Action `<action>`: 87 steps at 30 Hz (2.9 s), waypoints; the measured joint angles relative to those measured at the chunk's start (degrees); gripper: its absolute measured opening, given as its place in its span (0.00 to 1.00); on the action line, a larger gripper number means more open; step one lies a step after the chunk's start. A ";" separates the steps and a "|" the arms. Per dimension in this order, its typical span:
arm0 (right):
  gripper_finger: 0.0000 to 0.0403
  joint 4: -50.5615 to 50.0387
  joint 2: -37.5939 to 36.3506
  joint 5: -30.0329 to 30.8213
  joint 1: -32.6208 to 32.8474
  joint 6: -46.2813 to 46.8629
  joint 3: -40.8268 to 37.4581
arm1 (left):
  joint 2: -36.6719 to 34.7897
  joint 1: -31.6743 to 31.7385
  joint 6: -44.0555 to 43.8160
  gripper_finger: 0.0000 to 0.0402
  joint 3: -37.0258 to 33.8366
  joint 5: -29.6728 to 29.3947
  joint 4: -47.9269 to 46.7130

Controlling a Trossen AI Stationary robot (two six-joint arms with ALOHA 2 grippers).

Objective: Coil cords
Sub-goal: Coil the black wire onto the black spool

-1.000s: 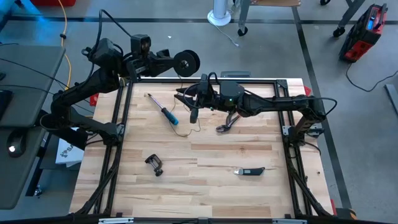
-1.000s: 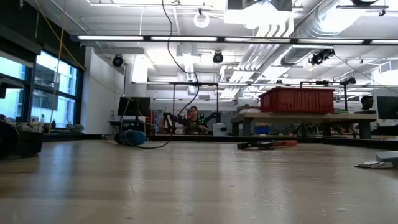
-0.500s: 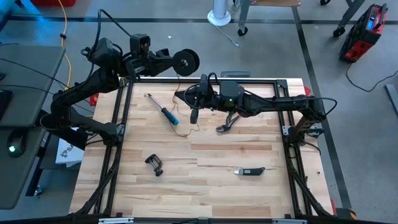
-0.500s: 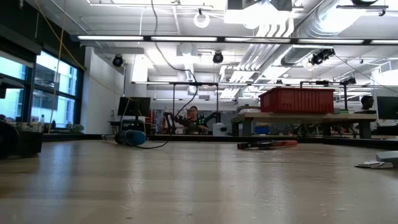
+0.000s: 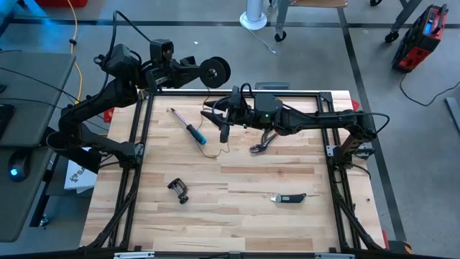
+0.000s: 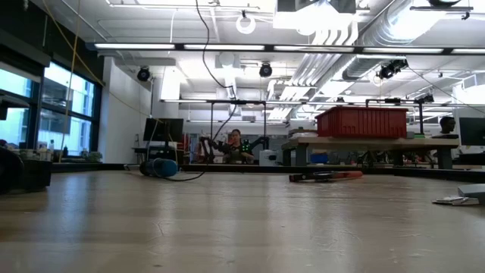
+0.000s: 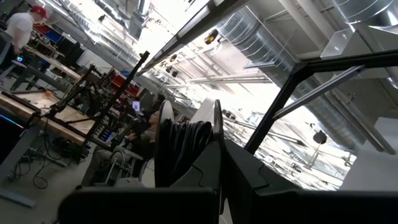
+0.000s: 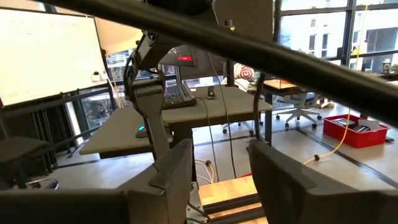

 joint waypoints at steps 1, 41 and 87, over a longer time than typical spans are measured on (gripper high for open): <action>0.39 0.00 0.00 0.37 0.00 -0.24 0.00 | 0.00 0.00 0.00 0.00 0.00 0.00 0.00; 0.39 0.04 0.00 -2.16 -0.24 -7.51 0.00 | 0.00 -0.98 0.57 0.00 0.00 1.69 0.02; 0.00 -13.11 -8.01 -5.66 3.52 0.67 0.02 | -6.07 7.26 8.11 0.00 -0.02 -0.22 -15.41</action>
